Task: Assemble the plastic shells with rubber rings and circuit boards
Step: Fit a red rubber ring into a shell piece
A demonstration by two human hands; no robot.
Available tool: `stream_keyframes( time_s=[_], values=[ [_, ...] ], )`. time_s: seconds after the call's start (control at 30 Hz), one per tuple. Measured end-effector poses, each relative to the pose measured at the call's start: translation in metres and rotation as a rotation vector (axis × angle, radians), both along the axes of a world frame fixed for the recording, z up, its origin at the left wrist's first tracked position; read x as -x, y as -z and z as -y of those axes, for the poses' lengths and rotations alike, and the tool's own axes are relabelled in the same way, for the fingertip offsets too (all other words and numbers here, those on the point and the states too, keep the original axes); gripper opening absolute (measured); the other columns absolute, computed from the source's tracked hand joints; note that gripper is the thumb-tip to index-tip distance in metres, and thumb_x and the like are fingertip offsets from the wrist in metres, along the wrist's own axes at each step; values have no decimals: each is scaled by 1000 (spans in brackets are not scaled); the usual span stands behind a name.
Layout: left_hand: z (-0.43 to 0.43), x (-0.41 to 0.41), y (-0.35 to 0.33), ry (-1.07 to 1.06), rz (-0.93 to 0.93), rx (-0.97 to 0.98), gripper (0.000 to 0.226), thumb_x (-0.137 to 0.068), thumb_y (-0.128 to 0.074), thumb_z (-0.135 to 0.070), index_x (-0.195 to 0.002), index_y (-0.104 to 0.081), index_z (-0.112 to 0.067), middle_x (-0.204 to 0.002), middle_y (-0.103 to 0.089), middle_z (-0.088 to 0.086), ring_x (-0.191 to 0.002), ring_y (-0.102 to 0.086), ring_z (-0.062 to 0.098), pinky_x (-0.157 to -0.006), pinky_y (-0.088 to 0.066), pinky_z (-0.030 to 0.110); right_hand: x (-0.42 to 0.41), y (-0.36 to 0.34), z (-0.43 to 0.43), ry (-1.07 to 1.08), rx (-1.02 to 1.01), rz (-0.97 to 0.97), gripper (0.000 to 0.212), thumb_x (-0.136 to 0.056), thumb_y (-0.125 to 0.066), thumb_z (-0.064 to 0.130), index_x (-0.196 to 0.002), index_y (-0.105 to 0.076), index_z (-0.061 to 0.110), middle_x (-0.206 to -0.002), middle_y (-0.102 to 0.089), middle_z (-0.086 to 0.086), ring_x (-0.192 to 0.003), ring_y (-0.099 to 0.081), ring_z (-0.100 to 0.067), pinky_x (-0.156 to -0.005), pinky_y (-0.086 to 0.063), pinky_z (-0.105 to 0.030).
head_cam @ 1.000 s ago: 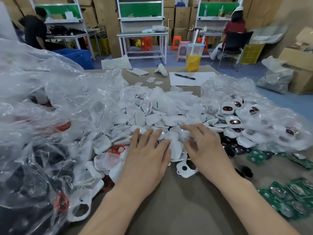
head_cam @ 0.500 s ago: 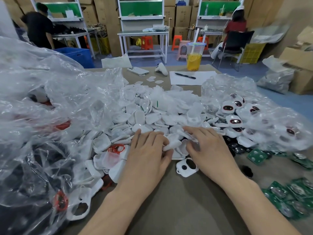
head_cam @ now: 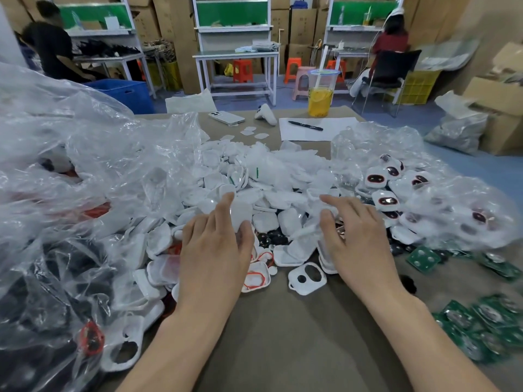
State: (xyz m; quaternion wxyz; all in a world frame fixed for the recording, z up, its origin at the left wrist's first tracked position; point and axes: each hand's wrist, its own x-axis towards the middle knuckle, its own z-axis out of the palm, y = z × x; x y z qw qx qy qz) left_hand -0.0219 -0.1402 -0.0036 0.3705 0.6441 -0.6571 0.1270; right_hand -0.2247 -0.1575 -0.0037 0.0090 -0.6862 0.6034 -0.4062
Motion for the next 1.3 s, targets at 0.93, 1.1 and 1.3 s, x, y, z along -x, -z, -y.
stream_keyframes(
  time_s=[0.93, 1.1, 1.3],
  values=[
    [6, -2, 10, -17, 121, 33, 46, -88, -68, -20, -131, -59, -6, -89, -69, 10, -89, -63, 37, -88, -43, 46, 13, -7, 33, 114, -213, -255, 19, -98, -54, 36, -106, -64, 22, -98, -67, -1, -105, -57, -28, -105, -31, -40],
    [3, -2, 8, -12, 133, 36, 45, -88, -69, -16, -131, -61, -7, -90, -66, 11, -88, -63, 37, -87, -45, 47, 15, -9, 27, 53, -94, -201, 14, -99, -55, 25, -100, -62, 13, -73, -62, -1, -82, -59, -29, -90, -39, -40],
    [2, -3, 5, 53, 130, 27, 39, -85, -70, -7, -121, -68, -22, -122, -61, 13, -99, -62, 38, -89, -48, 51, 14, -20, 19, -64, -47, 86, 6, -101, -51, 27, -101, -54, 22, -88, -64, 1, -87, -58, -21, -75, -44, -38]
  ],
)
